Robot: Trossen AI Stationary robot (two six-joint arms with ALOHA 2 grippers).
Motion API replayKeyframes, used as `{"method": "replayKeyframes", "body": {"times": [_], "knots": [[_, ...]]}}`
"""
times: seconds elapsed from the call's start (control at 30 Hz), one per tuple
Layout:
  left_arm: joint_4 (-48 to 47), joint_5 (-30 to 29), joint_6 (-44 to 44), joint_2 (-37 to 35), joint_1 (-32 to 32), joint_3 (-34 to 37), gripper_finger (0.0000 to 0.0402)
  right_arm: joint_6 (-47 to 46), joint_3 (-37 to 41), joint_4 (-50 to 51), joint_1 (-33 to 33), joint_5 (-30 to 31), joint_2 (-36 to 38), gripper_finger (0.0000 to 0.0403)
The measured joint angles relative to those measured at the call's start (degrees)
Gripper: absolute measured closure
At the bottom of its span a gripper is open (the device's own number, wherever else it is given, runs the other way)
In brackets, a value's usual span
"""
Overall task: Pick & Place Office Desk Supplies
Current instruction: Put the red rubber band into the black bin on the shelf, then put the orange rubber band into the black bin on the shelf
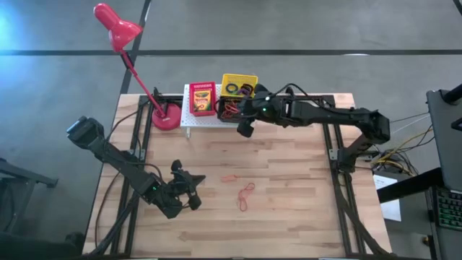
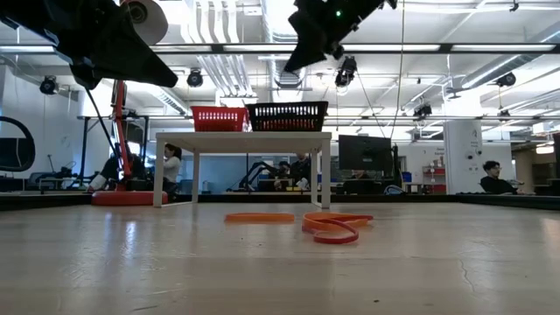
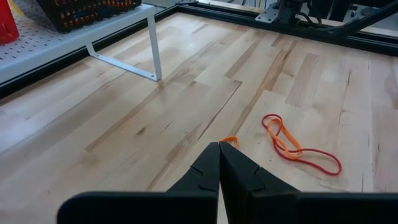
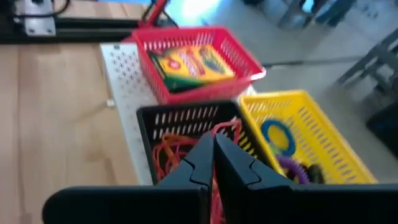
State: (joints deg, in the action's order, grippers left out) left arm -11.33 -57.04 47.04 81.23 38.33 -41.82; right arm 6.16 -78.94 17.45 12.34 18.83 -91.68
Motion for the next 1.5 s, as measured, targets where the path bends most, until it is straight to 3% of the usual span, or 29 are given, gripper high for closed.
{"method": "replayKeyframes", "body": {"times": [0.17,0.43,0.6,0.8,0.97,1.1,1.33,1.5], "knots": [[0.4,0.0,0.1,0.0,0.0,0.0,0.0393,-3.0,0.1,3.1,2.0,-4.7,-1.0,0.0375],[0.6,0.0,0.1,0.0,0.0,0.0,0.0393,-4.3,0.1,5.9,3.1,-7.5,1.9,0.0267],[0.9,0.0,0.1,0.0,0.0,0.0,0.0393,-4.4,0.9,10.1,-3.4,-10.1,5.6,0.0231],[1.4,0.0,0.5,0.0,0.0,0.3,0.0393,-4.8,8.9,9.8,-16.5,-10.5,7.7,0.0227],[2.6,0.0,1.7,0.0,0.0,1.4,0.0393,-9.8,21.8,-1.4,-26.2,-10.6,6.7,0.0231],[2.7,0.0,2.5,0.0,0.0,1.9,0.0393,-15.3,31.8,-14.9,-29.9,-11.3,5.6,0.022],[3.4,0.0,2.5,0.1,-0.4,2.0,0.0393,-18.2,41.1,-29.2,-29.4,-11.4,-0.3,0.0208],[4.0,0.0,2.5,0.5,-0.7,2.0,0.0393,-17.8,39.0,-37.4,-25.9,-11.4,-7.8,0.0217]]}}
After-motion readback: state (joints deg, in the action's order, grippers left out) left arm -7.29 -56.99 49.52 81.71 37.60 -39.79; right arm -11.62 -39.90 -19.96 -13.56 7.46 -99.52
